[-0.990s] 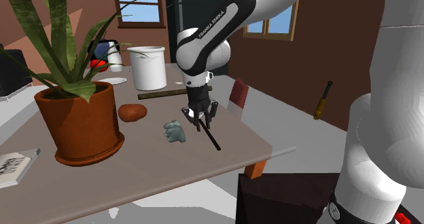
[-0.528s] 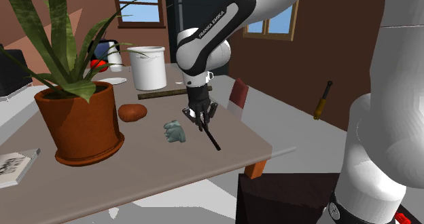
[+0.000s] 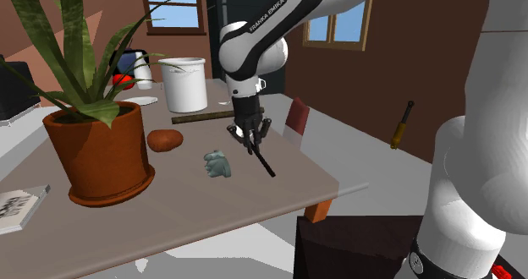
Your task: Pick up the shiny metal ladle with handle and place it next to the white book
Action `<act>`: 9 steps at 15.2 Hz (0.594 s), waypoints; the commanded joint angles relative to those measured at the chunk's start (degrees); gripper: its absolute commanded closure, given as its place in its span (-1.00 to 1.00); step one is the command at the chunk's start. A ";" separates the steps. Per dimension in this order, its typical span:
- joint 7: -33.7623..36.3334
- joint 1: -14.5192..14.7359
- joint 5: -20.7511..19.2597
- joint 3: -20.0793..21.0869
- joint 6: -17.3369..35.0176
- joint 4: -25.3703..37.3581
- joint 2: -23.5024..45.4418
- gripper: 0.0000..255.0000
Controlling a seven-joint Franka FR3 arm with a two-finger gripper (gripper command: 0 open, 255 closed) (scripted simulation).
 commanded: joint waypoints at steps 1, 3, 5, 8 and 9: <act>0.14 0.04 -0.19 0.03 -1.58 0.77 -0.80 1.00; 0.25 0.06 -0.36 0.05 -3.09 1.56 -1.54 1.00; 0.35 0.08 -0.52 0.08 -4.60 2.41 -2.23 1.00; 0.47 0.12 -0.72 0.13 -6.88 3.76 -3.18 1.00; 0.51 0.13 -0.78 0.15 -7.63 4.23 -3.47 1.00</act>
